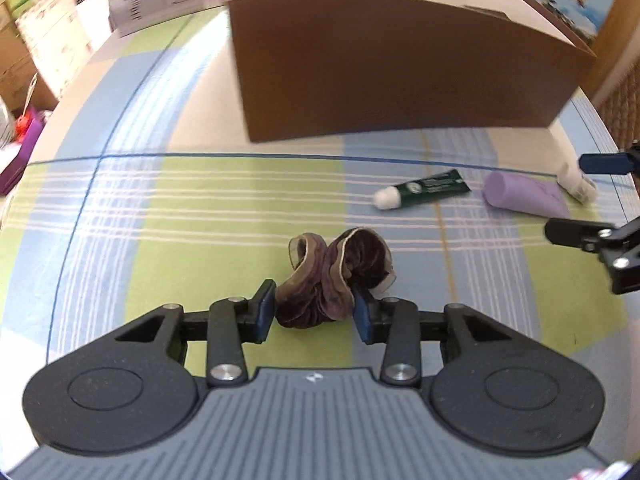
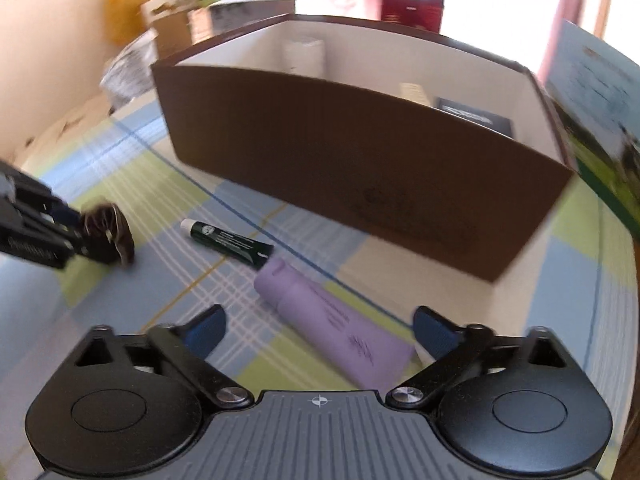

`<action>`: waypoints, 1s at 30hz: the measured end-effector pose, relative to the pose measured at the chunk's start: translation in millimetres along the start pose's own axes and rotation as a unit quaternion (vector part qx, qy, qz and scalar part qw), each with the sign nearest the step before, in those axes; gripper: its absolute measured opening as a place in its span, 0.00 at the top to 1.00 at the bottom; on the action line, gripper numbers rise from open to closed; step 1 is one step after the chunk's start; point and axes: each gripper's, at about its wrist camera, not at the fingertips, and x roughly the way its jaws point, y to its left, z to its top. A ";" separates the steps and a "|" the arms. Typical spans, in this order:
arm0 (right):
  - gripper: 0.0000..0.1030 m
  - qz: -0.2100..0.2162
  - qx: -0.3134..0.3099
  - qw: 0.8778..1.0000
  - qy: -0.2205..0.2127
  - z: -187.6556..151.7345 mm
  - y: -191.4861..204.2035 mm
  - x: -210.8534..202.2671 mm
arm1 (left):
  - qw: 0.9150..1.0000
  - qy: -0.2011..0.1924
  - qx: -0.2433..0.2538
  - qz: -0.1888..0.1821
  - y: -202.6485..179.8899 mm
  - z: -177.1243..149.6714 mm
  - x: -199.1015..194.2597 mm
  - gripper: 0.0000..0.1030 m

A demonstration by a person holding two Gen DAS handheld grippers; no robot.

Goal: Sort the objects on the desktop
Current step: 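Close the left tool on the brown scrunchie while the right tool grasps the purple tube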

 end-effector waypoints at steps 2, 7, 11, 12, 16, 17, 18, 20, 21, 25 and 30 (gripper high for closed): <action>0.25 0.000 -0.016 1.000 0.007 1.7 1.4 11.0 | 1.000 0.001 -0.012 -0.002 6.1 -0.6 -1.3 0.66; 0.48 0.011 -0.029 0.999 0.025 -0.1 0.8 24.7 | 1.000 0.000 -0.022 -0.009 12.6 -2.8 -5.4 0.65; 0.65 0.027 -0.011 0.998 0.048 -0.3 4.3 21.3 | 0.999 -0.004 -0.021 -0.026 14.8 -5.9 -8.4 0.59; 0.67 0.031 -0.005 0.998 0.058 -0.5 6.6 21.2 | 0.999 -0.004 -0.020 -0.030 14.7 -6.6 -8.8 0.55; 0.67 0.041 0.017 0.997 0.060 -11.9 19.0 12.7 | 0.999 -0.008 -0.016 -0.041 11.7 -7.6 -10.2 0.47; 0.67 0.042 0.028 0.997 0.059 -14.9 20.7 10.0 | 0.999 -0.008 -0.014 -0.043 11.0 -7.3 -10.1 0.45; 0.67 0.044 0.038 0.997 0.059 -17.6 22.1 7.4 | 0.999 -0.008 -0.012 -0.046 9.9 -7.0 -10.3 0.41; 0.67 0.041 0.057 0.996 0.061 -22.7 23.9 2.5 | 0.999 -0.013 -0.009 -0.045 7.4 -6.4 -11.6 0.34; 0.67 0.036 0.065 0.995 0.062 -25.7 24.6 -0.4 | 0.999 -0.016 -0.006 -0.046 6.1 -6.0 -12.3 0.32; 0.67 0.016 0.084 0.994 0.069 -34.8 26.9 -13.5 | 0.999 -0.018 0.000 -0.048 1.5 -3.7 -10.8 0.30; 0.66 0.009 0.126 0.989 0.072 -43.2 18.5 -23.1 | 0.999 -0.011 0.018 -0.037 -3.9 -2.9 -2.9 0.41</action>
